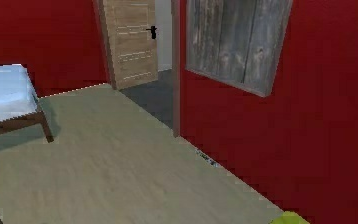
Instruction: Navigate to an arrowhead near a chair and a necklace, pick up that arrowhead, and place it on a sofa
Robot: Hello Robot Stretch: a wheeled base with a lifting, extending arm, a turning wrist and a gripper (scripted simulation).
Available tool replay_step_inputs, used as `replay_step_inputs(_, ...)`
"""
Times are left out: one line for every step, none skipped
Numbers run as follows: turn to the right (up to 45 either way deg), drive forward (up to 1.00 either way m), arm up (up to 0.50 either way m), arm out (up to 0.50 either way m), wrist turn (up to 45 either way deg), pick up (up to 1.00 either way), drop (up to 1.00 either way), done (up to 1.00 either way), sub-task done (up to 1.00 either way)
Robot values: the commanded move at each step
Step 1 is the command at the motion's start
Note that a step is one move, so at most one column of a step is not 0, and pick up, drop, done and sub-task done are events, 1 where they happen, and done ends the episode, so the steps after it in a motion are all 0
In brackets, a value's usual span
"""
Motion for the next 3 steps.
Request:
replay_step_inputs(-45.0,0.0,0.0,0.0,0.0,0.0,0.0,0.0,0.0)
replay_step_inputs(-45.0,0.0,0.0,0.0,0.0,0.0,0.0,0.0,0.0)
replay_step_inputs(-45.0,0.0,0.0,0.0,0.0,0.0,0.0,0.0,0.0)
